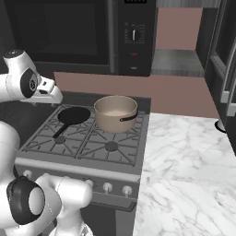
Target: Move the pot and pan from the stove into the sink.
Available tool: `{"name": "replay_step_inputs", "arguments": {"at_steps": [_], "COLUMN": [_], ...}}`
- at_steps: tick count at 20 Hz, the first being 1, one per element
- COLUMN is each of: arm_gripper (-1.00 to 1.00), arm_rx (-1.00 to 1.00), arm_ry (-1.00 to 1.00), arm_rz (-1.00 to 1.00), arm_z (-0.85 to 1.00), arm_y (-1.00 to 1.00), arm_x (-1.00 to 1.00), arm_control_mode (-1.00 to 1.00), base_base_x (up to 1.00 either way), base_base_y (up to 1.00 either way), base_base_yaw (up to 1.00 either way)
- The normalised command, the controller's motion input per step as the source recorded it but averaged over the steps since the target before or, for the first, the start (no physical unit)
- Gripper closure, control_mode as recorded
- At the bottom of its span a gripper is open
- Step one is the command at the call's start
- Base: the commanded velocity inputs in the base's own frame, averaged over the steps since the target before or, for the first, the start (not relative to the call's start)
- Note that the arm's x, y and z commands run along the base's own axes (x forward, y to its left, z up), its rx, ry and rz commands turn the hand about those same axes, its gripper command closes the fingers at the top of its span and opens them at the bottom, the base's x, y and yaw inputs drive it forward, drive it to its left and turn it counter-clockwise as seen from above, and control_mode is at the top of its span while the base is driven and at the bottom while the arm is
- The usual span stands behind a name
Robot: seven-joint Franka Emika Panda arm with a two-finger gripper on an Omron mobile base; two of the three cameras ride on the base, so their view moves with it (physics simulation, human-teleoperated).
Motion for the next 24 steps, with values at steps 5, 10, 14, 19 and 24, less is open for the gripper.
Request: {"name": "replay_step_inputs", "arguments": {"at_steps": [5,10,14,19,24], "arm_gripper": [-1.00,-1.00,-1.00,-1.00,-1.00], "arm_rx": [0.00,0.00,0.00,0.00,0.00], "arm_ry": [-0.04,-0.07,-0.12,-0.13,-0.11], "arm_rz": [0.02,0.02,0.01,0.00,0.01], "arm_z": [-0.38,-0.52,-0.44,-0.41,-0.44], "arm_y": [0.01,0.02,0.02,0.08,0.19], "arm_x": [-0.04,-0.10,0.01,0.22,0.34], "arm_control_mode": [-1.00,-1.00,-1.00,-1.00,-1.00], "base_base_x": [0.00,0.00,0.00,0.00,0.00], "base_base_y": [0.00,0.00,0.00,0.00,0.00], "base_base_yaw": [0.00,0.00,0.00,0.00,0.00]}}
